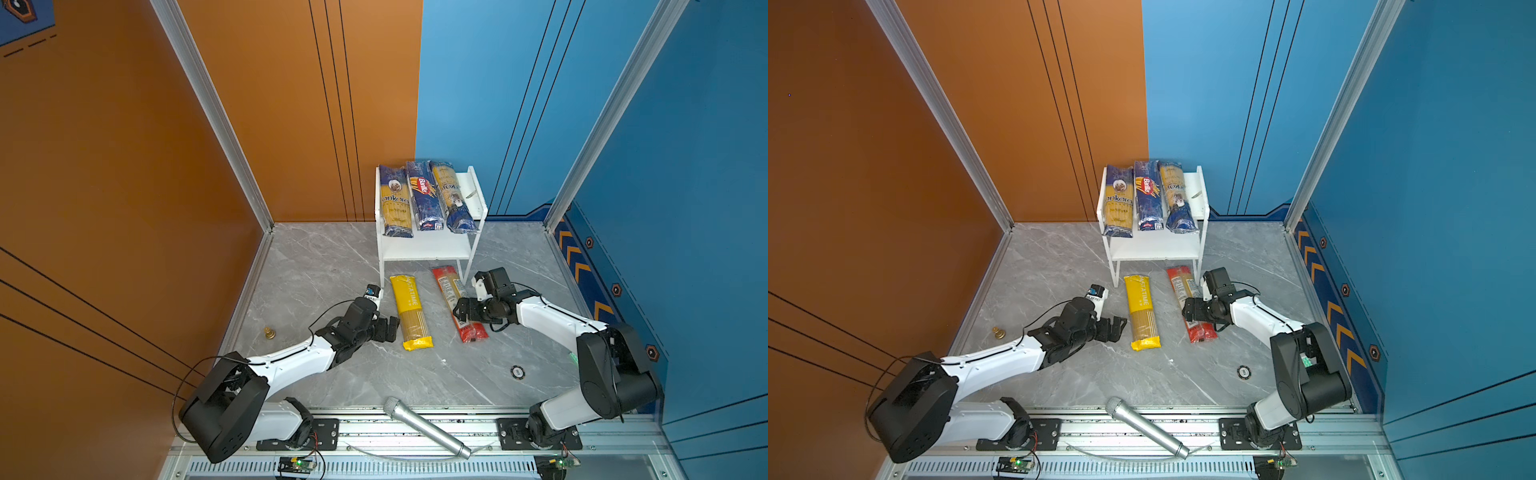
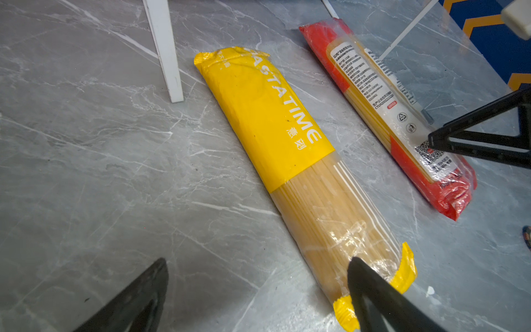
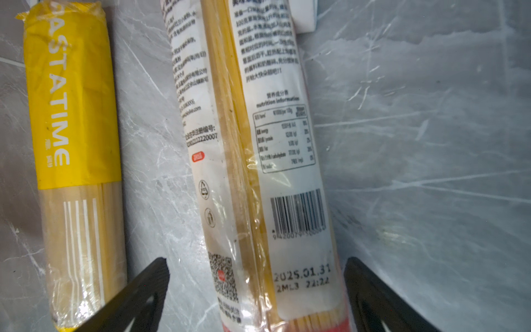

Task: Arrange pasta packages on shelves
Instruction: Pick up the pasta bag from the center of the table.

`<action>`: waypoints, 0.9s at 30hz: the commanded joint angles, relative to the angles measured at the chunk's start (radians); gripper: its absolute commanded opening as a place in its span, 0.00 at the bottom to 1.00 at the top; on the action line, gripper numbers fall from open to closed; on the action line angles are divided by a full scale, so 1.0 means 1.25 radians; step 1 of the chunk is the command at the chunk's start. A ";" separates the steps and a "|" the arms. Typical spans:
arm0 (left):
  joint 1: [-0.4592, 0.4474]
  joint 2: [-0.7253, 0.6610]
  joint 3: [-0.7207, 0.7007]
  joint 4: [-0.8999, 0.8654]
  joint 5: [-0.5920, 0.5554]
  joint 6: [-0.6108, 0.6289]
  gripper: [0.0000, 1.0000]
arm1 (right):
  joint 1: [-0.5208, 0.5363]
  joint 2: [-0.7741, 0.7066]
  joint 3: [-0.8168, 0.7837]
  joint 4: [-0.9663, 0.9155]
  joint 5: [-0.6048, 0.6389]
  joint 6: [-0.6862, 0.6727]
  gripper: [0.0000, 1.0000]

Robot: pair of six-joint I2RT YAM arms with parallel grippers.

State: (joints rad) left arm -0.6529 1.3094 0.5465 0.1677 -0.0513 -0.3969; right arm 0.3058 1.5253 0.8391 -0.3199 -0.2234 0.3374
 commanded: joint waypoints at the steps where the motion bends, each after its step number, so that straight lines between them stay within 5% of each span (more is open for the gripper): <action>1: 0.007 0.014 0.021 0.008 0.012 0.011 0.98 | 0.006 0.022 0.015 0.019 0.015 0.001 0.93; 27: 0.007 0.018 0.024 0.012 0.020 0.011 0.98 | 0.034 0.095 0.016 0.047 0.012 -0.004 0.94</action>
State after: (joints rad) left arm -0.6529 1.3354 0.5671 0.1730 -0.0402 -0.3969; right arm 0.3355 1.6150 0.8501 -0.2680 -0.2043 0.3370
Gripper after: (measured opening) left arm 0.978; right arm 0.936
